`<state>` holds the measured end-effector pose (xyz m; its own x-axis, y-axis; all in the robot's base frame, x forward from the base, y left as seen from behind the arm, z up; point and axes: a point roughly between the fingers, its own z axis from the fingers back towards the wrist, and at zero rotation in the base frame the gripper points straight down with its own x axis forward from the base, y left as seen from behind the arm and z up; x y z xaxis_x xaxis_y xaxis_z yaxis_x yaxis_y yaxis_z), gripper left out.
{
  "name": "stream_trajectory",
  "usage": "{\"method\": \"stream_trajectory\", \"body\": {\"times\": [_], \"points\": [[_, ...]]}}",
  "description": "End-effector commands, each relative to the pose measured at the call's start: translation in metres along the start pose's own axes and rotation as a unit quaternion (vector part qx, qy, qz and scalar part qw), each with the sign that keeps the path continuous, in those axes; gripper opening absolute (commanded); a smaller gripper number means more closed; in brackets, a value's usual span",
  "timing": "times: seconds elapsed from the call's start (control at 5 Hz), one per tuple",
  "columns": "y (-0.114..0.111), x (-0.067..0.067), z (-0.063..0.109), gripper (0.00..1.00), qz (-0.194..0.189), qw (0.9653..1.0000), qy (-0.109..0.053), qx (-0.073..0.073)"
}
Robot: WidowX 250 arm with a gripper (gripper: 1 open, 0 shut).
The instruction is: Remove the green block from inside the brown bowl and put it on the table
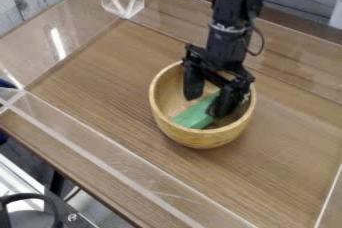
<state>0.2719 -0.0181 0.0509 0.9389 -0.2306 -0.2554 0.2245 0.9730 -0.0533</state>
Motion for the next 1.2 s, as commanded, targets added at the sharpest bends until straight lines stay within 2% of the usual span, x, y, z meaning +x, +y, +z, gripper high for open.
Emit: {"method": "stream_trajectory", "body": {"times": [0.0, 0.2, 0.6, 1.0], "points": [[-0.0012, -0.0011, 0.0235, 1.0, -0.007, 0.998, -0.062, 0.013], [-0.001, -0.0019, 0.0204, 1.0, -0.008, 0.9966, -0.081, 0.016], [-0.0049, 0.0031, 0.022, 1.0, -0.007, 0.995, -0.099, 0.008], [-0.0063, -0.0015, 0.0178, 1.0, -0.032, 0.9939, -0.105, 0.015]]}}
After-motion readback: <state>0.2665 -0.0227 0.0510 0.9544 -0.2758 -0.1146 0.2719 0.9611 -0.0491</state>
